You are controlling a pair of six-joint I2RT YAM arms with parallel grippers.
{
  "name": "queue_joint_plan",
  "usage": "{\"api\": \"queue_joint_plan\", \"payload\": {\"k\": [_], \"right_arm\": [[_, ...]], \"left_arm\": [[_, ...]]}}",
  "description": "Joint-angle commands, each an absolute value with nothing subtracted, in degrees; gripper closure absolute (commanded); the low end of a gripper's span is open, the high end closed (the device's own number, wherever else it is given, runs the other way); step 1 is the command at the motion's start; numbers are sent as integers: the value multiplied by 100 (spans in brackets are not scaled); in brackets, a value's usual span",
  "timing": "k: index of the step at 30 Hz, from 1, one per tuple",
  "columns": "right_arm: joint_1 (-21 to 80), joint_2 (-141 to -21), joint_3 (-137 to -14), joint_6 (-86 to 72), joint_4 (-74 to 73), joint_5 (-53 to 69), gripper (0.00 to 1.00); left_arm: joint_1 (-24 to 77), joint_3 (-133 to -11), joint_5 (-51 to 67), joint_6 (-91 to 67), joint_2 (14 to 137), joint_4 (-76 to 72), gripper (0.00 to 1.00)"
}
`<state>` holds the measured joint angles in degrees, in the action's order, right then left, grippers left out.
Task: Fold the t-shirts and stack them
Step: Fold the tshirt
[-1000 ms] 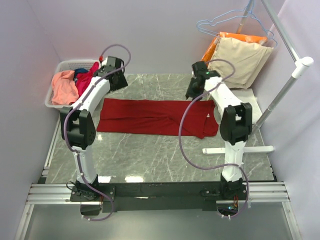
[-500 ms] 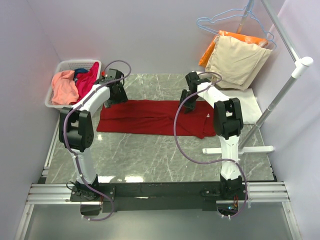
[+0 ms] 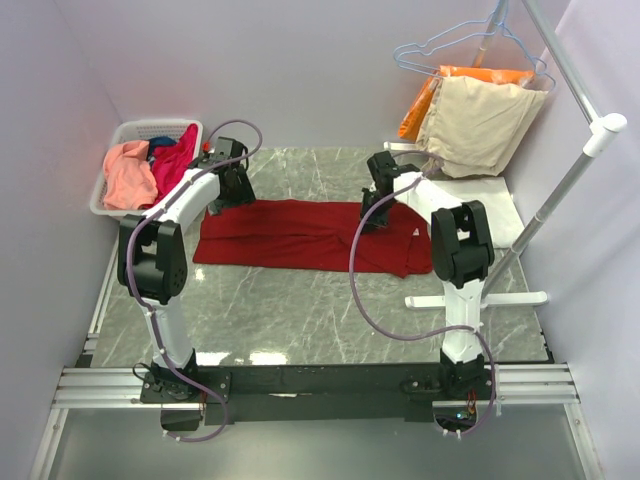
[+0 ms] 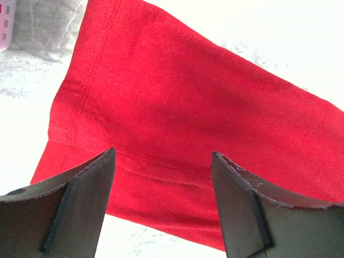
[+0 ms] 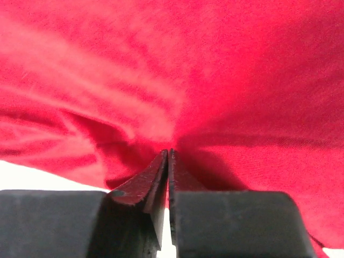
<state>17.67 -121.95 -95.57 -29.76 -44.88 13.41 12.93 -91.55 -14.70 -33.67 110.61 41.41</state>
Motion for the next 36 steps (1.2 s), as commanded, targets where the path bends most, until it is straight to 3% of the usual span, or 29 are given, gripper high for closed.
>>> {"api": "queue_joint_plan", "payload": {"k": [1, 20, 26, 30, 36], "right_arm": [[1846, -11619, -9571, -2874, -4614, 1468, 94], [2601, -10687, -7910, -2664, -4430, 2820, 94], [2795, -10802, -7866, -2733, -4254, 2979, 71], [2804, -10504, -7936, -2856, -4262, 2358, 68], [2593, -10546, -8419, -3208, -4850, 373, 67]], "left_arm": [[1283, -9185, -1556, -3375, 10942, 4087, 23], [1283, -9193, -1687, -3524, 11153, 4122, 24], [1292, -9220, -1714, -3533, 11206, 4166, 24], [1301, -9176, -1784, -3516, 11197, 4157, 24], [1406, -9079, -1802, -3296, 11285, 4078, 23]]}}
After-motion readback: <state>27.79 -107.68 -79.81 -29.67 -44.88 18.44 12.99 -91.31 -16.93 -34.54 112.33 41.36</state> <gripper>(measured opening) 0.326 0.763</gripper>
